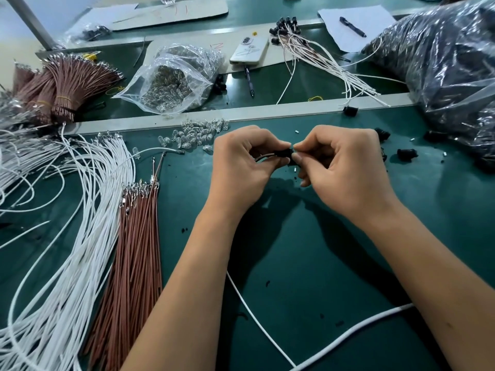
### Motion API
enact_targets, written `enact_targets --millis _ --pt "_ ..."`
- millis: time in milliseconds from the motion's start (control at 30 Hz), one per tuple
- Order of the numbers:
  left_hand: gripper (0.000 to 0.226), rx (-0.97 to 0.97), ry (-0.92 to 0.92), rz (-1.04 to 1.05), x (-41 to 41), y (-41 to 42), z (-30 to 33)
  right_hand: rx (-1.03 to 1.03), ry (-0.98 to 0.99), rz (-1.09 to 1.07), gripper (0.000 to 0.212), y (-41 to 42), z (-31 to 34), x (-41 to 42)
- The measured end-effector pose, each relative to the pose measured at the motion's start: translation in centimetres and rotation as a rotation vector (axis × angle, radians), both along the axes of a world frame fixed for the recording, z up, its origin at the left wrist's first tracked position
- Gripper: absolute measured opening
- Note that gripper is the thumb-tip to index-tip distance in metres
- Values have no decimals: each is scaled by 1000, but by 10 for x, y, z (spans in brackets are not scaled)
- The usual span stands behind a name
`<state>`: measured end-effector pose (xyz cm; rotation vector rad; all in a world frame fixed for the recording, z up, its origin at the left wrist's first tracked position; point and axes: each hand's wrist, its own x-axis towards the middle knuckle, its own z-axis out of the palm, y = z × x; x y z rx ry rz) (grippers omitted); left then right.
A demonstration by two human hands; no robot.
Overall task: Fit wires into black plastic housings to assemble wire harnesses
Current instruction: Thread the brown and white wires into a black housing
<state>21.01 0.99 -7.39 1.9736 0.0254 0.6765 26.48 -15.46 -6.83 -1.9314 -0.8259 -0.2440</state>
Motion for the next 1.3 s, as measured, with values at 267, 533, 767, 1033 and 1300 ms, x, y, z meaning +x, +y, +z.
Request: enact_targets --millis 267,533,767,1033,1300 --pt "17 77 -6 -1 -1 0 1 32 84 7 10 0 0 0" --pt "17 -30 121 -115 0 2 0 24 245 68 14 -6 -1 9" --pt "25 -255 105 -240 -3 4 3 247 479 224 12 -10 8 8" --pt "18 -255 221 -251 -3 3 1 125 500 263 14 -15 8 12" --pt "16 -319 225 -247 -4 0 3 94 505 295 15 -21 12 16"
